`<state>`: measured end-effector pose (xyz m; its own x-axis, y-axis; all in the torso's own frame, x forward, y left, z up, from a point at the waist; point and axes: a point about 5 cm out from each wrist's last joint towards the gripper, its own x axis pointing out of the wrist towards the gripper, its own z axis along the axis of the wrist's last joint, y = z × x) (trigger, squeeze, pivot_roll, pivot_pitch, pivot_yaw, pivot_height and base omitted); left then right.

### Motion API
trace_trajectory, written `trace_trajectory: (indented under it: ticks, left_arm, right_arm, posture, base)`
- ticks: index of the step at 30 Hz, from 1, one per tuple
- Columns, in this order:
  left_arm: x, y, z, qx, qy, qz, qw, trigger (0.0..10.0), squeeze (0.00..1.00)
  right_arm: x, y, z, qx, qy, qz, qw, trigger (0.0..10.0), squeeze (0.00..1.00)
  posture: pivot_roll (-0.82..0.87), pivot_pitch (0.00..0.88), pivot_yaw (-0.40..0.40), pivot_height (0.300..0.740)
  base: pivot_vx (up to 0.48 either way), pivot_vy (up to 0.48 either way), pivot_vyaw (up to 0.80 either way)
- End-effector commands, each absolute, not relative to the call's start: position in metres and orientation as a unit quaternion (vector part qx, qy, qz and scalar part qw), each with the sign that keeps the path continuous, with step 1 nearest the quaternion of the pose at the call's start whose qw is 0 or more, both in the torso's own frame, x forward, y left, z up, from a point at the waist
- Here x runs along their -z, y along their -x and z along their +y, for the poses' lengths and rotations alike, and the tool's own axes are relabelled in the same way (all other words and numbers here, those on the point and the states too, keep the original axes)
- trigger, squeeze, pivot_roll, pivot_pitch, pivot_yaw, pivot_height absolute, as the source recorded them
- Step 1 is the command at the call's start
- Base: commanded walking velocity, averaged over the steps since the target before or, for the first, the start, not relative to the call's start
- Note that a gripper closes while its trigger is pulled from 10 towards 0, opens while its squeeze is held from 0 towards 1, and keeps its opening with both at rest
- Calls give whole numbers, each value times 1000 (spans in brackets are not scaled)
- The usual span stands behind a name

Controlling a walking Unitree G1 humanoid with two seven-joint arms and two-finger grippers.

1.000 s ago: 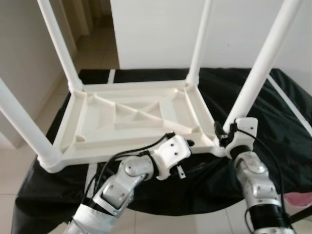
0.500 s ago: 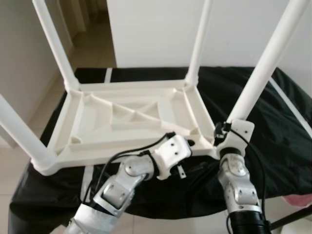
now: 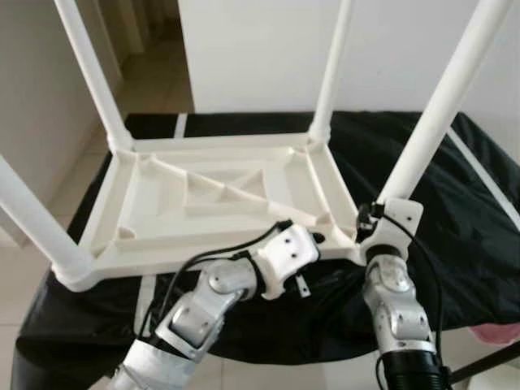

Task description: Building children table

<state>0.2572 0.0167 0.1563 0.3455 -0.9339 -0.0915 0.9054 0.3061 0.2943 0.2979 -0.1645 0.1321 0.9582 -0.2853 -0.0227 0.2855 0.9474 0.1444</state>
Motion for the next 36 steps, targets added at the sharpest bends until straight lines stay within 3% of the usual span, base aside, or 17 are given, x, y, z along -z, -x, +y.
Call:
trace_trajectory:
  ticks: [1, 10, 11, 12, 13, 26, 36]
  left_arm:
    - [-157, -258, 16, 579, -151, -46, 800, 10000, 0]
    - [-157, -258, 16, 577, -152, -47, 801, 10000, 0]
    - [-157, -258, 17, 576, -152, -47, 802, 10000, 0]
    - [-156, -258, 17, 576, -152, -46, 802, 10000, 0]
    - [-156, -258, 18, 575, -152, -46, 803, 10000, 0]
    - [-157, -261, 18, 572, -151, -45, 805, 10000, 0]
    - [-158, -264, 12, 580, -165, -49, 796, 10000, 0]
  right_arm:
    - [-128, -297, -165, 133, -79, 8, 988, 10000, 1000]
    - [-130, -296, -172, 85, -69, -10, 994, 10000, 1000]
    - [-130, -295, -177, 72, -66, -12, 995, 10000, 545]
    - [-130, -295, -180, 64, -63, -13, 996, 10000, 545]
    - [-130, -296, -184, 44, -54, -15, 997, 10000, 0]
    - [-132, -302, -196, -140, 12, -28, 990, 10000, 0]
    - [-136, -312, -192, -226, 57, -28, 972, 10000, 0]
  posture:
    - [-33, 0, -31, 740]
    - [-28, 0, -35, 740]
    - [-28, 0, -35, 740]
    - [-27, 0, -37, 740]
    - [-28, 0, -35, 740]
    - [-42, 0, -16, 740]
    - [-60, 0, -6, 740]
  base:
    - [0, 0, 0]
    - [0, 0, 0]
    - [0, 0, 0]
    - [0, 0, 0]
    - [0, 0, 0]
    - [0, 0, 0]
    - [0, 0, 0]
